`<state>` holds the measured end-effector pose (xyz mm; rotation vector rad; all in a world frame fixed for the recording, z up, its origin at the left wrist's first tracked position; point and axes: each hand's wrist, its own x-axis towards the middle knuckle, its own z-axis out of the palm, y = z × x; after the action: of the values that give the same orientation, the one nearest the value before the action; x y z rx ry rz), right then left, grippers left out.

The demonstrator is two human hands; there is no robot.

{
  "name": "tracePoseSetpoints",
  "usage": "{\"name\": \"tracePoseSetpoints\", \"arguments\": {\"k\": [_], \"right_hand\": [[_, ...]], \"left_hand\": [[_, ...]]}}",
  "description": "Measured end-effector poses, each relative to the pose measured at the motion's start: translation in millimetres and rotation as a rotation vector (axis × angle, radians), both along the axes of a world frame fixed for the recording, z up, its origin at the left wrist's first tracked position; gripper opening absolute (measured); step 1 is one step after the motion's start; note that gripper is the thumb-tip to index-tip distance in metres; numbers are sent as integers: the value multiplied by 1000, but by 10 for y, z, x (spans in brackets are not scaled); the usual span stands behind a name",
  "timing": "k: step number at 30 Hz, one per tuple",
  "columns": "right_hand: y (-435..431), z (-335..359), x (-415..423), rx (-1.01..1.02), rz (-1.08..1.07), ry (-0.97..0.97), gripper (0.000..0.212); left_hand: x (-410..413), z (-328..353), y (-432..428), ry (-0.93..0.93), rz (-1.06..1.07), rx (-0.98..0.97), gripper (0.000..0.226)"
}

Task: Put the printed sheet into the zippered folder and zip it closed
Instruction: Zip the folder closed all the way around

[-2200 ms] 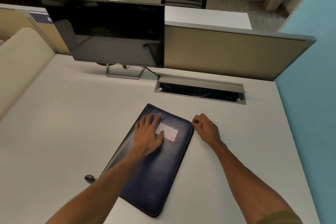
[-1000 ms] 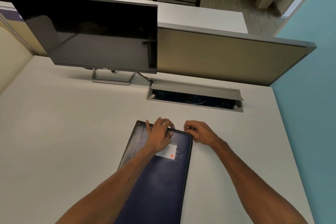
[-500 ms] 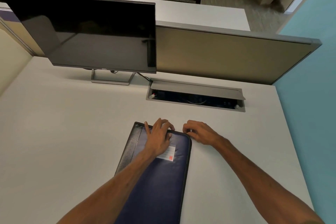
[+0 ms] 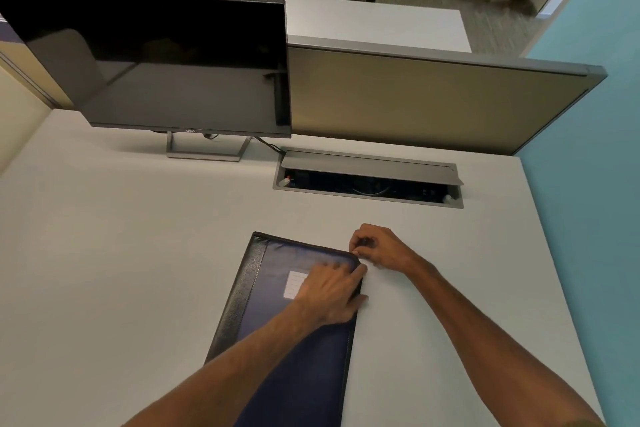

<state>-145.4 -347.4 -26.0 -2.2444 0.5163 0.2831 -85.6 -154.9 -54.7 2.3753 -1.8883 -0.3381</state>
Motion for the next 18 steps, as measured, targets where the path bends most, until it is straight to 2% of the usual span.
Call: {"name": "tracePoseSetpoints", "arguments": {"k": [3,6,10,14,18], "right_hand": [[2,6,45,-45,106,29,9],[31,-7,32,-75,126,38,9],[29,-12,-9,-72,89,22,10],[66,-9,-17,-81,107,20,11],[157,-57,-3,-103,136,14,14]], "left_hand": [[-309,-19,-83,43,237,153,77],[-386,-8,-222,104,454,233,66],[-347,16,-360,75,388,448,42],[-437,-35,-318,43,296,503,34],[-508,-82,-378,102,296,599,41]]}}
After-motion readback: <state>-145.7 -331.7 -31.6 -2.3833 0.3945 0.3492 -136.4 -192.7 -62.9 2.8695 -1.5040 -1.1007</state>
